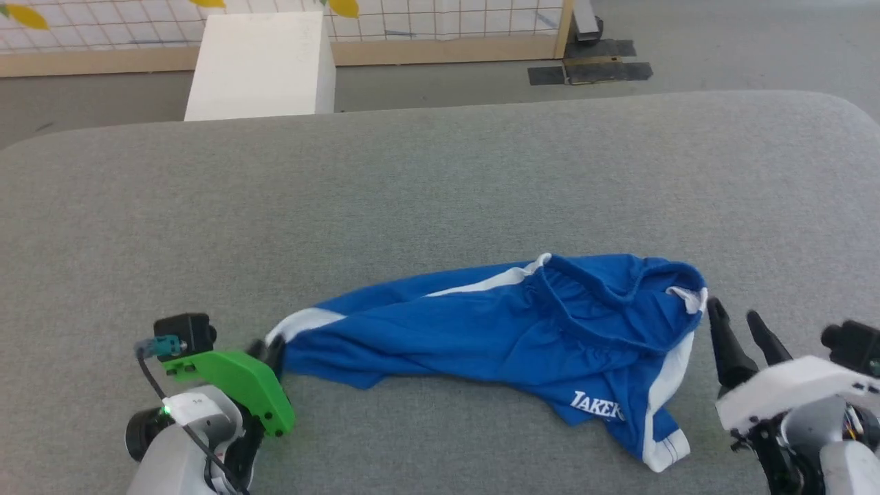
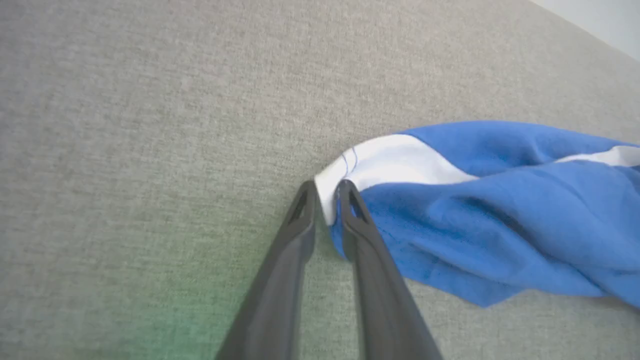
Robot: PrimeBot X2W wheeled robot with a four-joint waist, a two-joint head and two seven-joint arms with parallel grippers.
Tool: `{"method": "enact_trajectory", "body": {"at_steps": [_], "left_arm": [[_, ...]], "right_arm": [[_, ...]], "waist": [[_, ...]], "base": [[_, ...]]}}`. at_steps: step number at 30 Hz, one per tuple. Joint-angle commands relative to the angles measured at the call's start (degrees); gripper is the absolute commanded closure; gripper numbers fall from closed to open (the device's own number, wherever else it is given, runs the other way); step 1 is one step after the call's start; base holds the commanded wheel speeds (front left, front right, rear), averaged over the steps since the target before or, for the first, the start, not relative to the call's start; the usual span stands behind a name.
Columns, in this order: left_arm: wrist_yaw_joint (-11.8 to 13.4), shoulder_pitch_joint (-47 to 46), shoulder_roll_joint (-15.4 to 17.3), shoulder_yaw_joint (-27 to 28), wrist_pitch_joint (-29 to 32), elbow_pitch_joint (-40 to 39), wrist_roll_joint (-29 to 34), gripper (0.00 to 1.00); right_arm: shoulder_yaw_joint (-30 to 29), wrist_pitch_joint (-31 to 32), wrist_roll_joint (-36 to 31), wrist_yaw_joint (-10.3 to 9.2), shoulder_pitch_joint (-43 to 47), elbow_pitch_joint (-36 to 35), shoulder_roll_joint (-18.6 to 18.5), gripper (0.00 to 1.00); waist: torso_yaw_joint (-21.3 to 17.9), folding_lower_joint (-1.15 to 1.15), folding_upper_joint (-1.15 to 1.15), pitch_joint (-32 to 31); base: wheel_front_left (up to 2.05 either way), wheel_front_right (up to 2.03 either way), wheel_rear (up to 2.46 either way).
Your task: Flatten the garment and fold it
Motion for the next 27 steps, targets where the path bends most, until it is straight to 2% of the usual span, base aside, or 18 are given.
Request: {"method": "enact_trajectory", "body": {"at_steps": [1,5,9,15,18,22,27], "left_arm": [[-0.6,-0.9,0.1,0.2,-2.5,-1.1,0.5,0.00],[-2.7,-1.2,1.6,-0.8,-14.9,-6.9,4.8,0.00],[-2.2,1.4,2.8,-1.7,-24.7,-9.7,9.6,0.00],[-1.4,4.5,1.6,-2.3,-27.5,-10.1,10.8,0.00],[-1.8,4.3,1.1,-2.6,-27.8,-9.8,10.6,0.00],[-2.4,3.3,0.8,-3.0,-28.1,-9.4,10.4,0.00],[-3.6,1.8,1.2,-3.9,-28.3,-8.8,10.4,0.00]], "right_arm": [[1.0,0.4,-0.5,-0.08,-1.9,-1.2,0.1,0.00],[4.9,3.3,-1.5,-0.08,-4.4,-3.1,0.1,0.00],[11.5,10.3,-6.2,-0.08,-8.6,-3.0,0.1,0.00],[18.9,25.4,-15.5,-0.08,-15.9,1.4,0.1,0.00],[20.7,29.6,-17.9,-0.08,-18.8,3.7,0.1,0.00],[22.0,31.1,-18.7,-0.08,-21.4,7.2,0.1,0.00],[21.3,29.2,-20.1,-0.08,-23.9,11.2,0.1,0.00]], "waist": [[0.5,0.00,0.00,-0.2],[0.7,0.00,0.00,-0.3],[1.0,0.00,0.00,-0.2],[3.0,0.00,0.00,1.0],[4.5,0.00,0.00,2.3],[6.1,0.00,0.00,3.8],[7.5,0.00,0.00,6.1]], "base": [[0.00,0.00,0.00],[0.00,0.00,0.00],[0.00,0.00,0.00],[0.00,0.00,0.00],[0.00,0.00,0.00],[0.00,0.00,0.00],[0.00,0.00,0.00]]}}
